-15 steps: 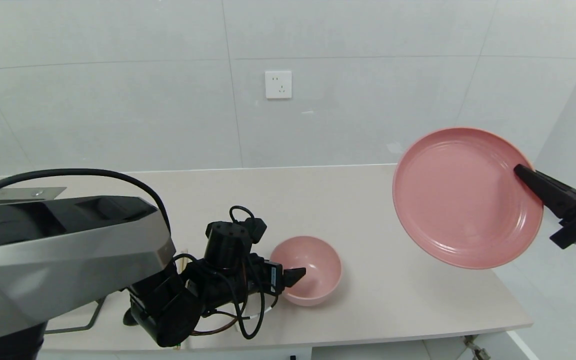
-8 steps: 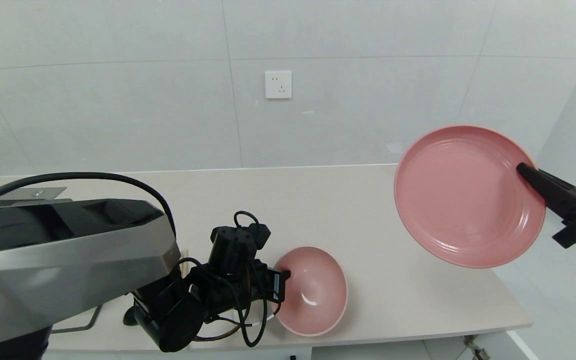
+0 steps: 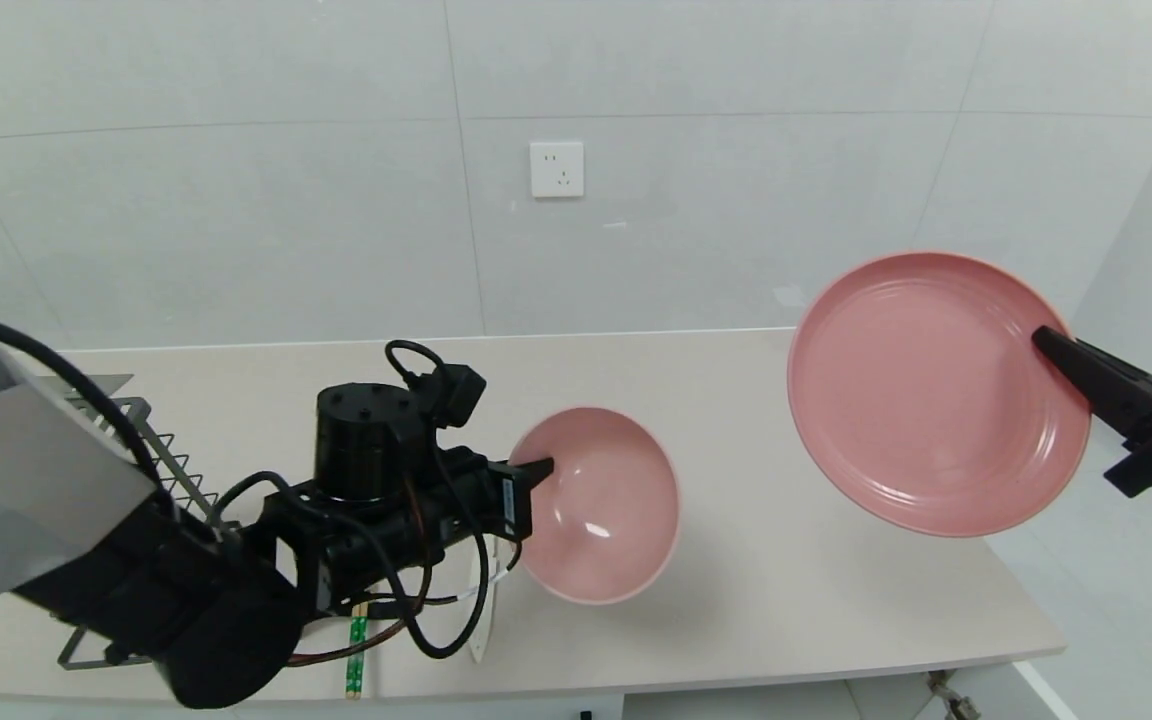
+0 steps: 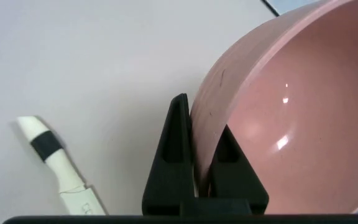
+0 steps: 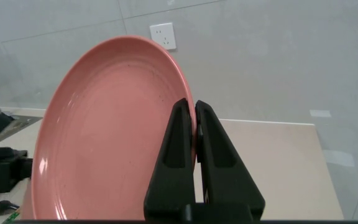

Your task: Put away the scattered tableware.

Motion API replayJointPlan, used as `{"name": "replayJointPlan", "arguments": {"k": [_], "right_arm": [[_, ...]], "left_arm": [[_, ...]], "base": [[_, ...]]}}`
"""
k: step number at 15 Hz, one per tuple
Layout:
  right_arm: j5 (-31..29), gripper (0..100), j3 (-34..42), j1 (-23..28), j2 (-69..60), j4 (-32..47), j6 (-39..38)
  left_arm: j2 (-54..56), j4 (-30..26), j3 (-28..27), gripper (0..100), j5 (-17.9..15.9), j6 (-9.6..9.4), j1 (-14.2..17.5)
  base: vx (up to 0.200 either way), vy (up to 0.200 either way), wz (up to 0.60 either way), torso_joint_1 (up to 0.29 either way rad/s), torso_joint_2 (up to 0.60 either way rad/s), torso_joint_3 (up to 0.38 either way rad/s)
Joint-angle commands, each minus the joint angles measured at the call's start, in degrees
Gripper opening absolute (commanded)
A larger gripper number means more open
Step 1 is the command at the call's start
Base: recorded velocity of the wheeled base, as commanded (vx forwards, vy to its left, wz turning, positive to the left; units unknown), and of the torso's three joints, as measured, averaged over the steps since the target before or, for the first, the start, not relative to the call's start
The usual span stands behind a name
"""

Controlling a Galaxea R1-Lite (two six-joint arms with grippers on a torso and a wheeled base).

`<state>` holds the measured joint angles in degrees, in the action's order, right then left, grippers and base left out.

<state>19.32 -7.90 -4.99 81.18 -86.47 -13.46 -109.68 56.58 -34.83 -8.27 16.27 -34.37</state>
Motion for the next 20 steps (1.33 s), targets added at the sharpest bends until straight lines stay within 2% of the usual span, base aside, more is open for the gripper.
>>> {"name": "replayJointPlan", "arguments": {"k": [1, 2, 3, 5, 6, 8, 10, 11, 12, 13, 14, 16, 20], "right_arm": [[0.0, 0, 0.1, 0.0, 0.1, 0.0, 0.0], [0.0, 0, 0.1, 0.0, 0.1, 0.0, 0.0], [0.0, 0, 0.1, -0.1, 0.1, 0.0, 0.4], [0.1, 0, 0.2, -0.1, 0.6, 0.0, 2.0], [0.1, 0, 0.8, -0.6, 1.7, 0.0, 3.4], [0.1, 0, 1.3, -1.7, 2.8, -0.1, 4.0], [0.1, 0, 1.3, -2.0, 3.2, -0.1, 4.0], [0.1, 0, 1.8, -2.0, 3.1, -0.4, 4.0], [0.1, 0, 2.3, -2.0, 2.8, -0.4, 4.0], [0.2, 0, 3.1, -2.0, 2.3, -0.5, 4.1], [0.5, 0, 4.3, -1.9, 1.6, -0.5, 4.1], [2.1, 0, 6.7, -2.0, -0.3, -0.5, 4.1], [2.1, 0, 7.8, -1.8, -2.3, -0.3, 6.0]], "left_arm": [[8.6, 1.9, 5.3, 0, 0.2, -1.25, 0.3], [9.8, 2.8, 6.6, 0, 0.5, -1.68, 0.3], [12.4, 5.9, 10.4, 0, 2.5, -2.48, 0.3], [14.3, 9.1, 13.9, 0, 2.8, -2.74, 0.3], [14.9, 11.8, 17.4, 0, 3.4, -3.27, 0.3], [14.8, 16.7, 20.9, 0, 5.0, -5.11, 0.5], [14.9, 20.2, 23.1, 0, 5.1, -5.11, 1.1], [14.9, 22.6, 24.5, 0, 5.1, -5.38, 2.5], [15.2, 24.2, 26.0, 0, 5.1, -7.05, 3.1], [15.7, 25.3, 27.5, 0, 5.1, -8.8, 3.7], [16.8, 26.4, 29.2, 0, 5.2, -9.77, 3.8], [21.2, 26.6, 33.4, 0, 5.3, -10.03, 3.7], [29.2, 25.3, 34.8, 0, 5.0, -9.59, 4.7]], "base": [[0.0, 0.0, 0.0, 0.0, 0.0, 0.0], [0.0, 0.0, 0.0, 0.0, 0.0, 0.0], [0.0, 0.0, 0.0, 0.0, 0.0, 0.0], [0.0, 0.0, 0.0, 0.0, 0.0, 0.0], [0.0, 0.0, 0.0, 0.0, 0.0, 0.0], [0.0, 0.0, 0.0, 0.0, 0.0, 0.0], [0.0, 0.0, 0.0, 0.0, 0.0, 0.0], [0.0, 0.0, 0.0, 0.0, 0.0, 0.0], [0.0, 0.0, 0.0, 0.0, 0.0, 0.0], [0.0, 0.0, 0.0, 0.0, 0.0, 0.0], [0.0, 0.0, 0.0, 0.0, 0.0, 0.0], [0.0, 0.0, 0.0, 0.0, 0.0, 0.0], [0.0, 0.0, 0.0, 0.0, 0.0, 0.0]]}}
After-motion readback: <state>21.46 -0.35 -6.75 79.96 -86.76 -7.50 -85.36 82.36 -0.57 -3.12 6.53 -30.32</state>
